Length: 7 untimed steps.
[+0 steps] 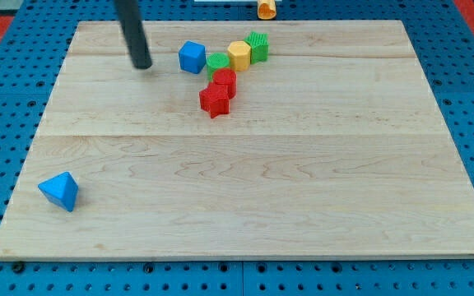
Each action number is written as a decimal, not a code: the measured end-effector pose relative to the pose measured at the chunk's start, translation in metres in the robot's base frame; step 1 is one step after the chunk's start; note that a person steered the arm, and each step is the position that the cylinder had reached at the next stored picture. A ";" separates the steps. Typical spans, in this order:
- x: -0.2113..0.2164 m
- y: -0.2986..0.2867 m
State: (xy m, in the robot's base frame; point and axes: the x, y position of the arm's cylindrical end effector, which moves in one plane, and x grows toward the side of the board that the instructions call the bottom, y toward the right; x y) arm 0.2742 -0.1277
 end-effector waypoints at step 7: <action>0.010 0.269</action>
